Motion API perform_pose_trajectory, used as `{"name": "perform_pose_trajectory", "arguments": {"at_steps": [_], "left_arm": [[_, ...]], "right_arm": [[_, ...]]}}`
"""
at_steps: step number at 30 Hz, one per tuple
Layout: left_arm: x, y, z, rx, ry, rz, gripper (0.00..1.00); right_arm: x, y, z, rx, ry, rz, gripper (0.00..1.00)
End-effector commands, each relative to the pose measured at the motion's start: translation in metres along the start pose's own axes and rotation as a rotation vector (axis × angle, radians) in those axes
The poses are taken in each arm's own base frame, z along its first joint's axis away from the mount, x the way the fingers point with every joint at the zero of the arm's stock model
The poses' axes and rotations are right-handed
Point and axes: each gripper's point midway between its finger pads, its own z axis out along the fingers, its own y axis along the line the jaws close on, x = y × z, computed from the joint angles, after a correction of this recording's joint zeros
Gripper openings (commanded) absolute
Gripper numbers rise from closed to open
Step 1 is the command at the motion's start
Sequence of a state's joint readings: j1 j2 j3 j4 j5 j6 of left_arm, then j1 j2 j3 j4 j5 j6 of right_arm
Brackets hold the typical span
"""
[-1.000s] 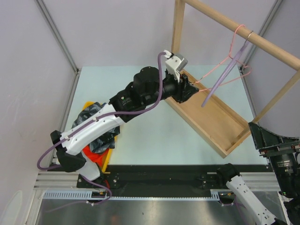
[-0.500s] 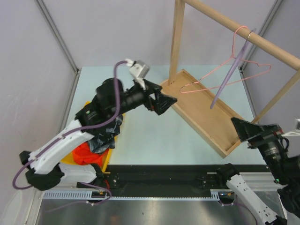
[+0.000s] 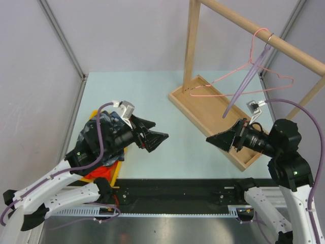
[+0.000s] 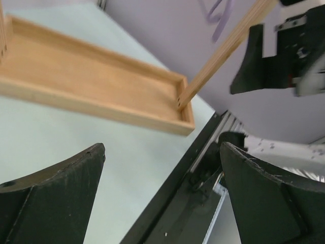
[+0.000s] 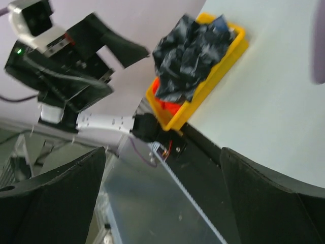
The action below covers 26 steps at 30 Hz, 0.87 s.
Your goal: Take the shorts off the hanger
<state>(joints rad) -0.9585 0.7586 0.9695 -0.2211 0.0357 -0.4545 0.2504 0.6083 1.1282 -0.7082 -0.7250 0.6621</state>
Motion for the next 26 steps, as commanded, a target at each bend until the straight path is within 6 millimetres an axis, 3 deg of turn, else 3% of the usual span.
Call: {"name": "perform_pose_trajectory", "arguments": {"at_steps": [1,2,3,4,5,6,7,8,9,11,12,13,14,15,16,17,18,19,20,21,22,23,24,25,26], "left_arm": [[0.037,0.017,0.006,-0.032,0.042,-0.096,1.0],[0.04,0.017,0.007,-0.027,0.039,-0.107,1.0],[0.055,0.024,0.008,-0.036,0.064,-0.119,1.0],[0.062,0.024,0.008,-0.029,0.072,-0.138,1.0],[0.066,0.024,0.009,-0.019,0.069,-0.147,1.0],[0.085,0.032,0.009,-0.031,0.101,-0.16,1.0],[0.091,0.032,0.008,-0.025,0.106,-0.182,1.0],[0.096,0.028,0.008,0.013,0.108,-0.193,1.0],[0.115,0.034,0.007,0.018,0.132,-0.201,1.0],[0.118,0.024,0.001,0.098,0.098,-0.226,1.0],[0.143,0.033,-0.004,0.096,0.126,-0.244,1.0],[0.15,0.031,-0.009,0.122,0.124,-0.277,1.0],[0.139,0.022,-0.018,0.187,0.05,-0.282,1.0],[0.163,0.032,-0.025,0.181,0.076,-0.294,1.0],[0.166,0.033,-0.031,0.191,0.057,-0.309,1.0],[0.17,0.035,-0.036,0.192,0.044,-0.317,1.0],[0.159,0.029,-0.047,0.241,-0.027,-0.316,1.0],[0.174,0.036,-0.05,0.239,-0.021,-0.342,1.0],[0.175,0.036,-0.054,0.255,-0.039,-0.354,1.0],[0.162,0.029,-0.064,0.314,-0.116,-0.355,1.0],[0.176,0.033,-0.064,0.318,-0.104,-0.382,1.0],[0.175,0.031,-0.066,0.343,-0.119,-0.39,1.0],[0.181,0.027,-0.066,0.37,-0.096,-0.395,1.0],[0.195,0.022,-0.067,0.398,-0.024,-0.412,1.0],[0.176,0.008,-0.074,0.492,-0.093,-0.409,1.0]], "right_arm": [[0.046,0.003,0.007,-0.1,0.205,-0.028,1.0],[0.063,-0.005,0.013,-0.092,0.248,-0.014,1.0],[0.082,0.006,0.015,-0.158,0.313,-0.035,1.0],[0.092,0.003,0.023,-0.139,0.324,-0.022,1.0],[0.117,-0.011,0.033,-0.109,0.382,-0.005,1.0],[0.125,-0.009,0.042,-0.115,0.38,-0.032,1.0],[0.144,-0.012,0.05,-0.058,0.376,-0.107,1.0],[0.154,-0.022,0.06,0.02,0.364,-0.129,1.0],[0.169,-0.034,0.067,0.073,0.346,-0.174,1.0],[0.179,-0.048,0.078,0.179,0.256,-0.24,1.0],[0.186,-0.063,0.082,0.231,0.226,-0.239,1.0],[0.182,-0.073,0.085,0.275,0.175,-0.245,1.0],[0.186,-0.08,0.087,0.289,0.164,-0.249,1.0],[0.184,-0.076,0.09,0.257,0.126,-0.212,1.0],[0.193,-0.095,0.088,0.278,0.122,-0.213,1.0],[0.192,-0.1,0.086,0.274,0.096,-0.194,1.0],[0.18,-0.087,0.082,0.191,0.03,-0.124,1.0],[0.194,-0.109,0.077,0.192,0.035,-0.125,1.0],[0.194,-0.111,0.074,0.159,0.008,-0.093,1.0],[0.19,-0.108,0.07,0.098,-0.032,-0.049,1.0],[0.177,-0.097,0.059,0.002,-0.093,0.008,1.0],[0.186,-0.107,0.057,-0.027,-0.1,0.016,1.0],[0.181,-0.1,0.052,-0.078,-0.123,0.036,1.0],[0.192,-0.101,0.056,-0.066,-0.071,-0.012,1.0],[0.191,-0.089,0.057,-0.1,-0.063,-0.022,1.0]]}}
